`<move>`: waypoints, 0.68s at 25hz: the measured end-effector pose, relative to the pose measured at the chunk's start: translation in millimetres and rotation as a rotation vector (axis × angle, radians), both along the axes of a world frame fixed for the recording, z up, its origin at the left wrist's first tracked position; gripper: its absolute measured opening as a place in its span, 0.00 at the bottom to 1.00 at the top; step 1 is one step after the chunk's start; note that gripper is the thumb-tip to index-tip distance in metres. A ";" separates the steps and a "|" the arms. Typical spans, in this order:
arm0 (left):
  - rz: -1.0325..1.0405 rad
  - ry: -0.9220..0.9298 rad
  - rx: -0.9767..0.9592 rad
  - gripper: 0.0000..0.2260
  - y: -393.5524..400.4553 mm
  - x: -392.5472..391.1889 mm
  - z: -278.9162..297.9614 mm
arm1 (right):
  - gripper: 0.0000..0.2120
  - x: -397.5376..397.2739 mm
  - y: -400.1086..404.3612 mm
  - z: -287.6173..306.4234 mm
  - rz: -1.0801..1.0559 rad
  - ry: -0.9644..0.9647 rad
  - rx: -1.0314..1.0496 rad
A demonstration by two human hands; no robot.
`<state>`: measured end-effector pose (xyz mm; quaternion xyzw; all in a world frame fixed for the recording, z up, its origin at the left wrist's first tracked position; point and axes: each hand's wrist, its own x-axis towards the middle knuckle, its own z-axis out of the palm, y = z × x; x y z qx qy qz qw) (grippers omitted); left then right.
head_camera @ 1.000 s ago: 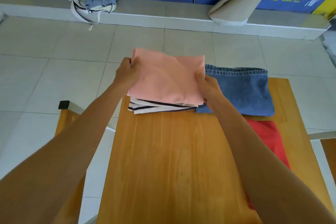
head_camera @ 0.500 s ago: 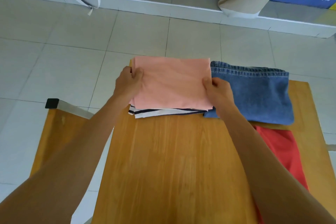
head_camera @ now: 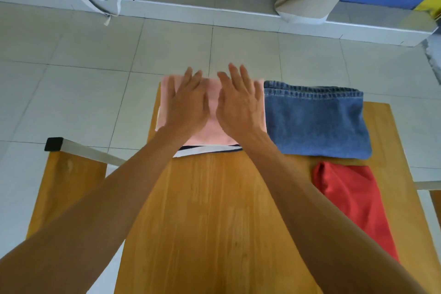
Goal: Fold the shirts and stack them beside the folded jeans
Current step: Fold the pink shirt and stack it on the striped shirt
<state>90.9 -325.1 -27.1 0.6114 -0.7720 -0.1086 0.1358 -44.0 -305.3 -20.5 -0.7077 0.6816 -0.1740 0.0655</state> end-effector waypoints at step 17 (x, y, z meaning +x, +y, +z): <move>-0.009 -0.239 0.279 0.25 6.6 10.1 -2.4 | 0.31 -32.4 35.1 -22.6 -0.024 0.157 0.354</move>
